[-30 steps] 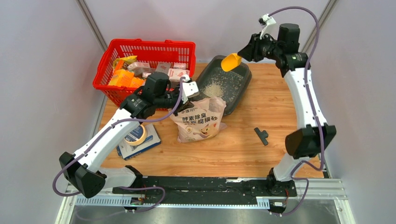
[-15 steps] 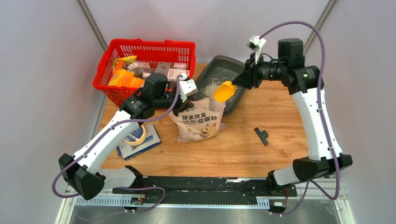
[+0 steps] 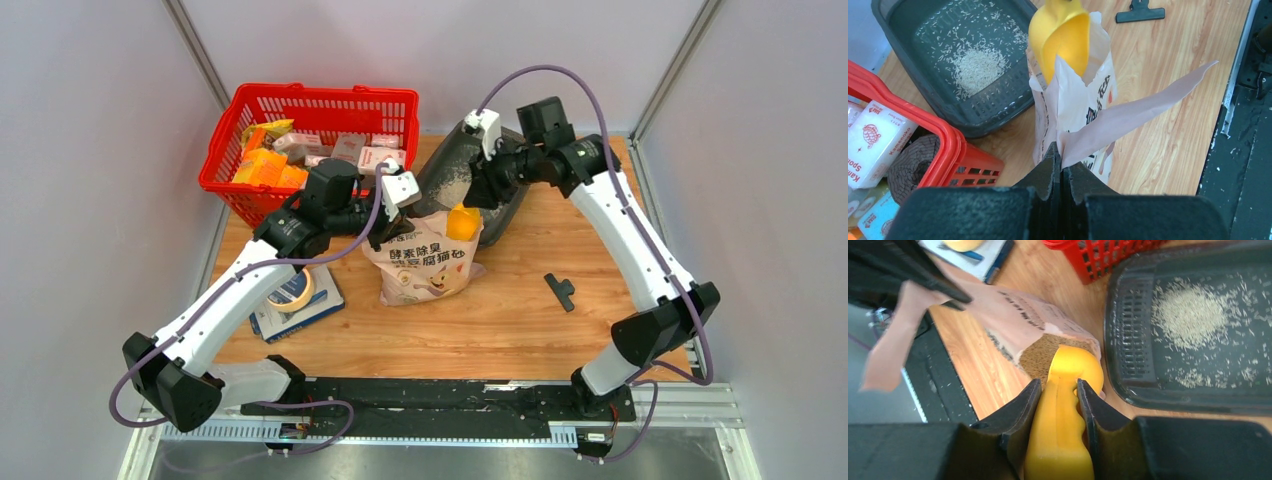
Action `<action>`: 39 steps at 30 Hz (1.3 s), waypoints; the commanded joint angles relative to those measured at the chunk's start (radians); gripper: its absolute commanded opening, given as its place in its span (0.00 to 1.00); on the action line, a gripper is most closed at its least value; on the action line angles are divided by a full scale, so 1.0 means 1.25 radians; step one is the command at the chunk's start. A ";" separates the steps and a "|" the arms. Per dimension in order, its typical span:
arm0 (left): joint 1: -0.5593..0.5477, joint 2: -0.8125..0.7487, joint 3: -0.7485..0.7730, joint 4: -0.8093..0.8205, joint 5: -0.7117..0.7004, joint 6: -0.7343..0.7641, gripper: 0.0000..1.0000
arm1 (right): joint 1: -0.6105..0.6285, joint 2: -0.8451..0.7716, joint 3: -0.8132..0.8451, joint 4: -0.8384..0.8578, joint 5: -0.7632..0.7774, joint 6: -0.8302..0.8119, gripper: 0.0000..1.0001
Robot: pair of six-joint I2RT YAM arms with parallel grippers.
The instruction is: Fill the litter box with clean litter
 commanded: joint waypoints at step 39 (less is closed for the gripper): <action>-0.020 0.016 0.076 0.153 0.061 -0.130 0.00 | 0.017 0.088 -0.270 0.348 -0.004 0.608 0.00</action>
